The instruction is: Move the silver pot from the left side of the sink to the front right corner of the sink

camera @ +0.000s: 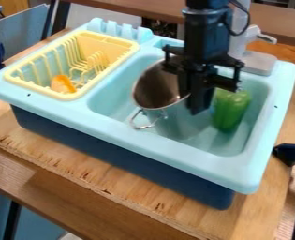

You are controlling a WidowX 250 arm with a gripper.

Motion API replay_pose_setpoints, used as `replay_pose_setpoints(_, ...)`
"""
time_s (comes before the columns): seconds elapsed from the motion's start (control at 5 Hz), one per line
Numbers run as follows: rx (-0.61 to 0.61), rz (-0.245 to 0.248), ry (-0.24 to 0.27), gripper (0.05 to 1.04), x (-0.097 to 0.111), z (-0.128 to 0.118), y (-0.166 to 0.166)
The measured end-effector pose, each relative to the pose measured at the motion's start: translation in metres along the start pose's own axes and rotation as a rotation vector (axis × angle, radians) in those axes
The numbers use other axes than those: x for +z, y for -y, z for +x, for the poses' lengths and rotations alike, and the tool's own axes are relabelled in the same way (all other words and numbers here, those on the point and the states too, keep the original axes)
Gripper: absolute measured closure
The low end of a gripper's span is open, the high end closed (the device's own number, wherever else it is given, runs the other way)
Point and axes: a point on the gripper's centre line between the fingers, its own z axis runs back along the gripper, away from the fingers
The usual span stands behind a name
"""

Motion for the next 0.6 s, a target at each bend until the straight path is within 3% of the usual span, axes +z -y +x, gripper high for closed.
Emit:
replay_pose_setpoints(0.4,-0.072,-0.032,-0.076,0.996,-0.006,-0.005,0.046)
replay_pose_setpoints(0.6,-0.05,-0.095,-0.096,0.997,-0.013,-0.011,0.056)
